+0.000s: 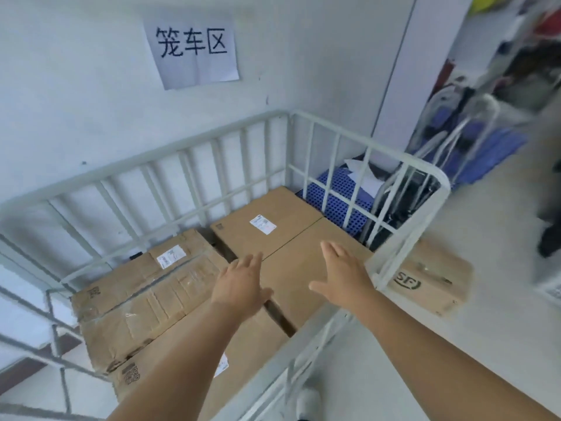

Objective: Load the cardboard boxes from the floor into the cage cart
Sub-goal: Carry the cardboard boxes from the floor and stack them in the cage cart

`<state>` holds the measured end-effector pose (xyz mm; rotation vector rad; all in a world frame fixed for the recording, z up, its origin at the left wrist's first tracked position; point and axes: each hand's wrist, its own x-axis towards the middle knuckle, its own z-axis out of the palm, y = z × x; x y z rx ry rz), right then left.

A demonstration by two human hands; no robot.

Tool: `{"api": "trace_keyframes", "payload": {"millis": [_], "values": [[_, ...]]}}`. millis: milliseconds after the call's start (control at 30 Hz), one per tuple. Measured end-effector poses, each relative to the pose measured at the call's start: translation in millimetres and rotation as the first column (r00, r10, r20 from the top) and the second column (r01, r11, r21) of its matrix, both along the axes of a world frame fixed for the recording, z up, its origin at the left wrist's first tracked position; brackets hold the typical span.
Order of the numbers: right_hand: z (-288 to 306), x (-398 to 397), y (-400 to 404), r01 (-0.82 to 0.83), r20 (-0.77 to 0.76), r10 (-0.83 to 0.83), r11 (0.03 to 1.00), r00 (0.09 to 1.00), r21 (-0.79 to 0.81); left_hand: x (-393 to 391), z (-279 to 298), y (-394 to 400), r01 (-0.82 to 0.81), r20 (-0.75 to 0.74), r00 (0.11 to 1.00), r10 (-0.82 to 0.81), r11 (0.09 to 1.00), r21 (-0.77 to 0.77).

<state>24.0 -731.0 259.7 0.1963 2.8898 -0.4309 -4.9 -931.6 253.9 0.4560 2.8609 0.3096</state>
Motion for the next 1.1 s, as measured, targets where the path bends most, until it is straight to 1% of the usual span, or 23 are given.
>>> {"api": "trace_keyframes", "payload": {"millis": [133, 300, 433, 567, 800, 967, 1100], "values": [[20, 43, 46, 0.134, -0.06, -0.133, 0.991, 0.989, 0.007, 14, 26, 50, 0.142, -0.054, 0.988, -0.142, 0.99, -0.004], [27, 101, 110, 0.289, -0.15, -0.286, 0.957, 0.946, -0.005, 36, 40, 127, 0.301, -0.068, 0.951, -0.301, 0.953, -0.001], [21, 148, 164, 0.404, -0.107, -0.405, 0.914, 0.908, -0.029, 64, 42, 195, 0.404, -0.055, 0.914, -0.403, 0.915, 0.004], [10, 197, 216, 0.494, -0.122, -0.494, 0.869, 0.861, -0.036, 94, 40, 261, 0.503, -0.035, 0.863, -0.504, 0.864, -0.026], [-7, 306, 318, 0.664, -0.043, -0.663, 0.748, 0.747, -0.006, 169, 29, 395, 0.672, -0.026, 0.739, -0.673, 0.74, -0.041], [-12, 376, 379, 0.779, -0.028, -0.778, 0.627, 0.627, 0.02, 216, 24, 478, 0.761, -0.009, 0.648, -0.761, 0.648, -0.033], [-10, 421, 418, 0.852, -0.056, -0.85, 0.523, 0.524, 0.026, 249, 26, 536, 0.827, -0.02, 0.56, -0.828, 0.56, -0.05]]}}
